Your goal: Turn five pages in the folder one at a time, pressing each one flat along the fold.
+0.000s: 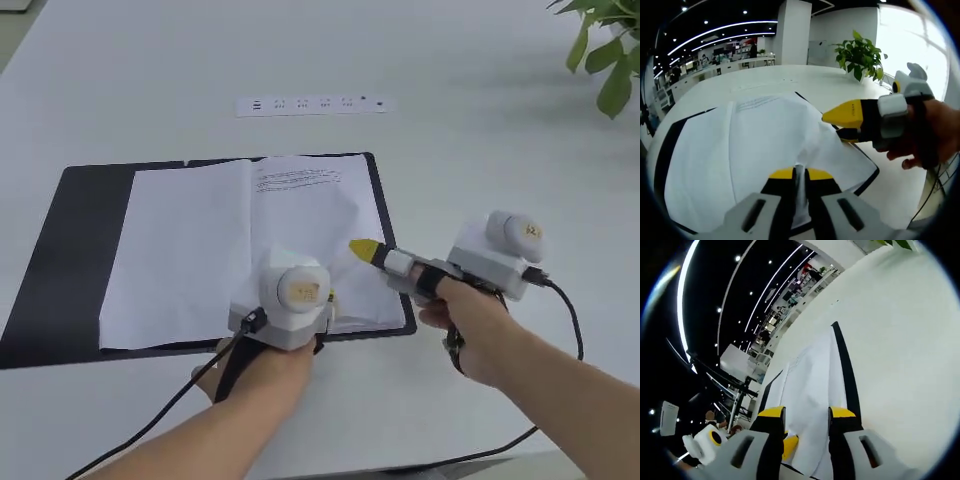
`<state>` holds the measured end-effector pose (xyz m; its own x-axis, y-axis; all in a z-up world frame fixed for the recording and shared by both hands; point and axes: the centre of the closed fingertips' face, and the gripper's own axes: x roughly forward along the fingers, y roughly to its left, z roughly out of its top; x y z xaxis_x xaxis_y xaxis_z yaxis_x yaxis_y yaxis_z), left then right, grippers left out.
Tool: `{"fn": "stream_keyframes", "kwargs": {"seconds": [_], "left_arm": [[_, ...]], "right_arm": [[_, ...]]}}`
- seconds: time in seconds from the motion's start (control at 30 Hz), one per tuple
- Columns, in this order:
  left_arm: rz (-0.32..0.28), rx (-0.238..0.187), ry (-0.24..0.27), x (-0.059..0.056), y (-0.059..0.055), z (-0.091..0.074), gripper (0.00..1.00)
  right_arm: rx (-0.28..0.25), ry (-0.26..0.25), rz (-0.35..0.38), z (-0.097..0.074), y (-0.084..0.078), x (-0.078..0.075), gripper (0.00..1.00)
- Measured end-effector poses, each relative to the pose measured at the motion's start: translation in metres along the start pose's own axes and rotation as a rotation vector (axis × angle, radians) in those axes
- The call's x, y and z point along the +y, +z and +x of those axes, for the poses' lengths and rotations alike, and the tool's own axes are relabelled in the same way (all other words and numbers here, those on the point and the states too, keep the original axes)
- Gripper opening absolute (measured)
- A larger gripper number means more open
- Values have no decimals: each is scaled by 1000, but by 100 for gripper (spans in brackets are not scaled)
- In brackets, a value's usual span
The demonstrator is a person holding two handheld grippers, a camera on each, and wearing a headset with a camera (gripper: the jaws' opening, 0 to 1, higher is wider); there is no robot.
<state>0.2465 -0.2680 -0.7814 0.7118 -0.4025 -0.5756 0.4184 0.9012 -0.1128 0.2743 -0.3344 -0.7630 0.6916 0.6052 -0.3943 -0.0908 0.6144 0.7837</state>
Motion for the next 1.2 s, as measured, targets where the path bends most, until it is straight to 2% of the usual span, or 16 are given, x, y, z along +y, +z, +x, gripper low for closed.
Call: {"fn": "stream_keyframes", "kwargs": {"seconds": [0.1,0.3,0.43,0.57,0.7,0.77,0.87,0.97,1.03,1.07,1.2], "left_arm": [[1,2,0,0,0,0,6],[-4,9,-6,-1,0,0,7],[-9,15,-14,-2,1,0,8],[-48,25,-39,-3,2,-3,11],[-65,22,-56,-3,1,-10,15],[-64,8,-70,-4,3,-17,17],[-49,-5,-79,-3,5,-26,20],[-31,-22,-91,-1,11,-37,22],[-15,-37,-94,3,17,-46,23],[-13,-47,-100,5,20,-52,24],[-2,-68,-90,17,29,-68,27]], "right_arm": [[18,-9,9,-2,-5,-3,20],[20,-11,86,-6,-8,-12,2],[15,-7,113,-6,-8,-11,0],[14,-9,130,-8,-5,-9,0],[7,-7,148,-15,-4,4,0],[2,-1,152,-18,-2,11,0],[4,-1,166,-23,1,22,0],[9,11,195,-30,5,39,0],[6,26,226,-33,7,50,0],[8,24,239,-32,11,50,0],[-6,34,256,-35,17,63,0]]}}
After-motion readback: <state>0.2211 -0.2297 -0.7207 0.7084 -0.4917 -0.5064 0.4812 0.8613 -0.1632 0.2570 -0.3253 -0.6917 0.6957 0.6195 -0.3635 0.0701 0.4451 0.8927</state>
